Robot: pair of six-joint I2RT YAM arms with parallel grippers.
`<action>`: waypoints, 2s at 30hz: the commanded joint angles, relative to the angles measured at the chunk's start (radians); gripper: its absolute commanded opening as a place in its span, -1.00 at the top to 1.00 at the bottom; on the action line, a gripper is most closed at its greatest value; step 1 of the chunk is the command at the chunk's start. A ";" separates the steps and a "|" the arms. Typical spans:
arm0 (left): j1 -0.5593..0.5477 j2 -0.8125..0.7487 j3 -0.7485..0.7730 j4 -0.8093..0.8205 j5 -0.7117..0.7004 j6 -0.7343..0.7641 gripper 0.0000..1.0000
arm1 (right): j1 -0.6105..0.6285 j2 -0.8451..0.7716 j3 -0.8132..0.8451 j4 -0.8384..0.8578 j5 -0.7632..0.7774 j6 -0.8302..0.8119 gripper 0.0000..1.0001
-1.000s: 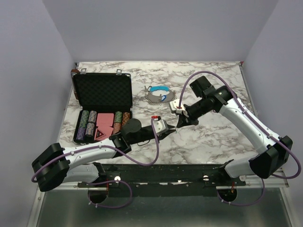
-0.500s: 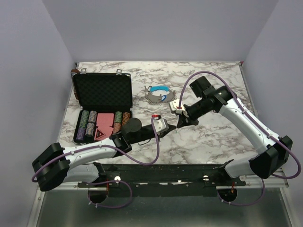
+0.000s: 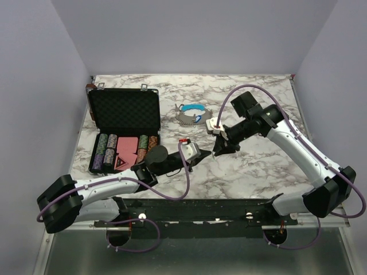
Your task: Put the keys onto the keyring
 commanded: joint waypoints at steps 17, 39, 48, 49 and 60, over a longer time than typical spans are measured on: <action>0.005 -0.011 -0.312 0.957 -0.177 -0.431 1.00 | -0.116 -0.037 -0.065 0.259 -0.491 0.344 0.23; 0.005 0.019 -0.300 0.988 -0.175 -0.445 1.00 | -0.102 -0.028 -0.190 0.460 -0.504 0.512 0.31; 0.005 0.019 -0.297 0.988 -0.176 -0.445 1.00 | -0.093 -0.027 -0.214 0.488 -0.487 0.527 0.38; 0.005 0.019 -0.297 0.988 -0.176 -0.443 1.00 | -0.095 -0.030 -0.219 0.491 -0.485 0.530 0.39; 0.005 0.019 -0.291 0.986 -0.180 -0.442 1.00 | -0.088 -0.028 -0.234 0.500 -0.502 0.535 0.74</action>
